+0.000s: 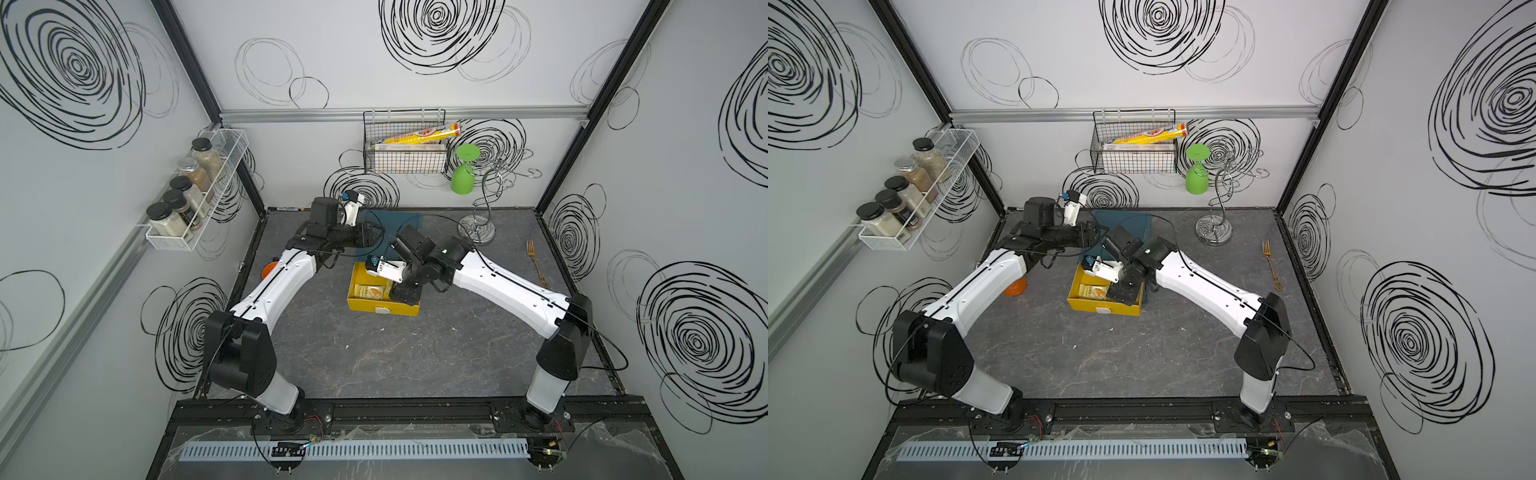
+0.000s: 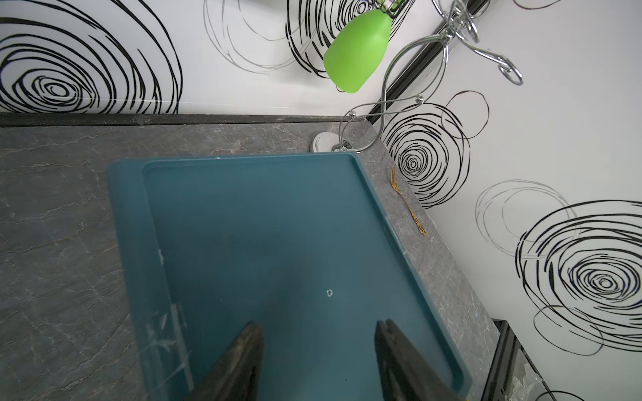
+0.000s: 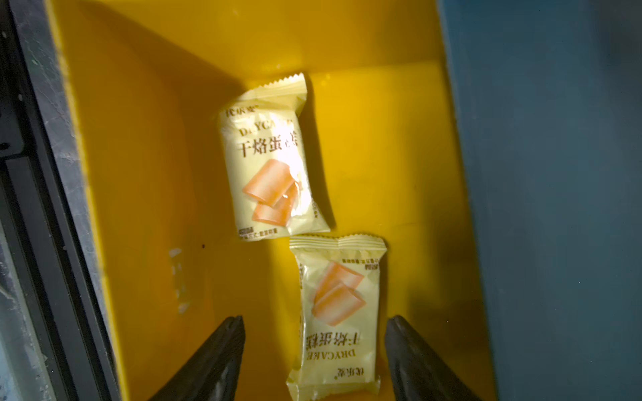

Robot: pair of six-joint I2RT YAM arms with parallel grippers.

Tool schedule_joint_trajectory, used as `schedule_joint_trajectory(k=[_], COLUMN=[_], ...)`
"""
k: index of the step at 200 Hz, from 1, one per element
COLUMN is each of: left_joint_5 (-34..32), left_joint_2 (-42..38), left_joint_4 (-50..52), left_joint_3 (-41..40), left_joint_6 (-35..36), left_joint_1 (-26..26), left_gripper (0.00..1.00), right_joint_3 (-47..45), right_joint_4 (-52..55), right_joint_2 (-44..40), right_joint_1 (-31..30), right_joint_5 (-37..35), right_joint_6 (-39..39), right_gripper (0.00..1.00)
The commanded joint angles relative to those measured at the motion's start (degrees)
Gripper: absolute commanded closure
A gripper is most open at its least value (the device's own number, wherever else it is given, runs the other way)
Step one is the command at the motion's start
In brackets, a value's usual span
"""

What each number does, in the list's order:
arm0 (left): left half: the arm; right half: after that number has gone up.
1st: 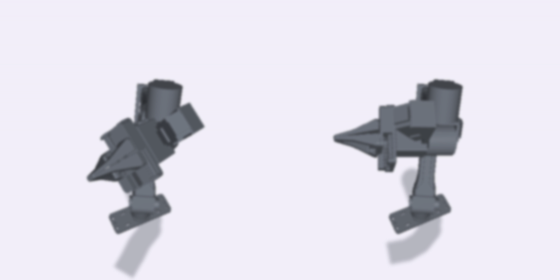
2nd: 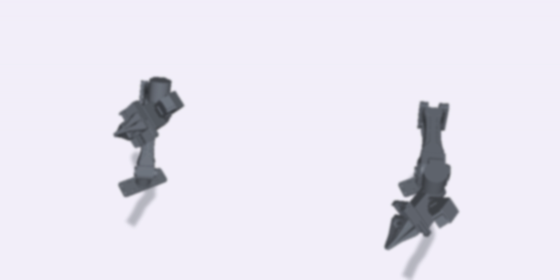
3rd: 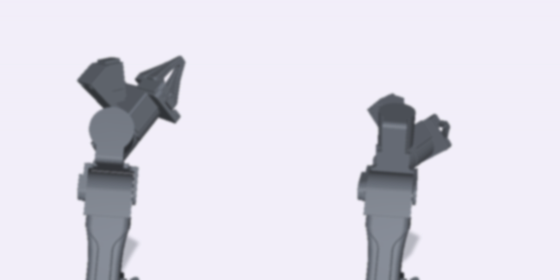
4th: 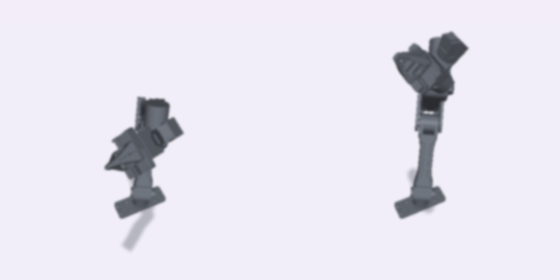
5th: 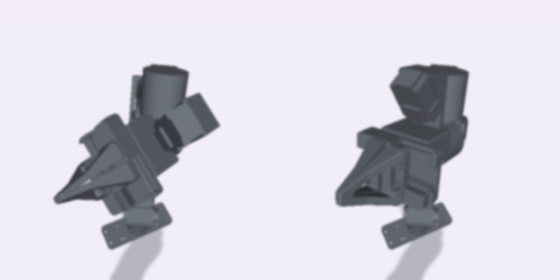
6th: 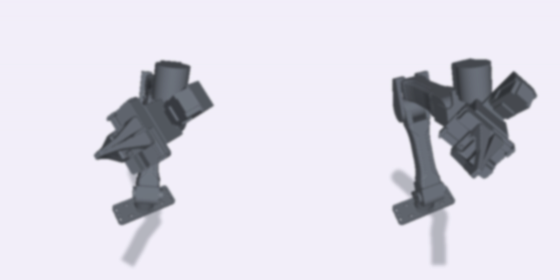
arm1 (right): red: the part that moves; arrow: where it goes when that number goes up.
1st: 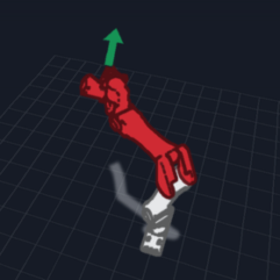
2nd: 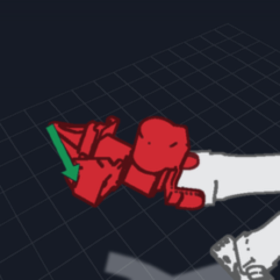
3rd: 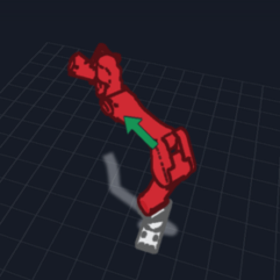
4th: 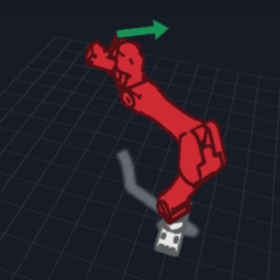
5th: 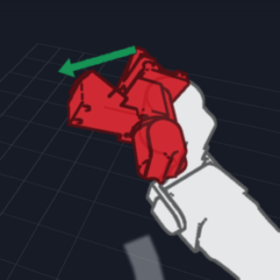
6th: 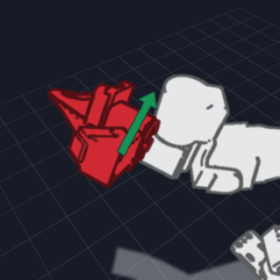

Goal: Take the cookies out of the drawer
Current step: Pick up the cookie from the drawer.

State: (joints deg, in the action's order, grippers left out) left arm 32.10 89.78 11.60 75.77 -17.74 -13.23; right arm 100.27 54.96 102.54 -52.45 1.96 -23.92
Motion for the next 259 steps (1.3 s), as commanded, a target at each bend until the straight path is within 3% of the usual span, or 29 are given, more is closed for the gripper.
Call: schedule_joint_trajectory(k=[1, 73, 137, 173, 196, 259], left_joint_5=[0.2, 0.3, 0.4, 0.3, 0.1, -0.3], left_joint_2=[0.7, 1.3, 1.9, 2.1, 2.3, 2.8], left_joint_4=[-2.9, -2.7, -2.8, -2.7, -2.7, -2.5], left_joint_3=[0.9, 0.9, 1.3, 1.3, 1.4, 1.3], left_joint_6=[1.0, 1.2, 1.1, 1.1, 1.1, 1.1], left_joint_1=[-0.2, -0.1, 0.2, 0.3, 0.3, 0.3], left_gripper=[0.41, 0.42, 0.42, 0.42, 0.42, 0.43], right_joint_3=[0.7, 3.3, 2.4, 1.8, 0.8, -1.5], right_joint_4=[1.9, 2.6, 0.8, -0.7, -2.1, -7.5], right_joint_2=[1.5, 7.5, 7.1, 5.7, 4.4, -3.0], right_joint_1=[0.4, 0.9, 0.9, 0.9, 0.8, 0.8], right_joint_5=[-0.4, -2.2, -3.0, -2.1, -2.6, -2.6], right_joint_6=[-0.8, -1.0, -1.1, -1.4, -1.4, -1.3], right_gripper=[0.29, 0.29, 0.53, 0.58, 0.78, 0.82])
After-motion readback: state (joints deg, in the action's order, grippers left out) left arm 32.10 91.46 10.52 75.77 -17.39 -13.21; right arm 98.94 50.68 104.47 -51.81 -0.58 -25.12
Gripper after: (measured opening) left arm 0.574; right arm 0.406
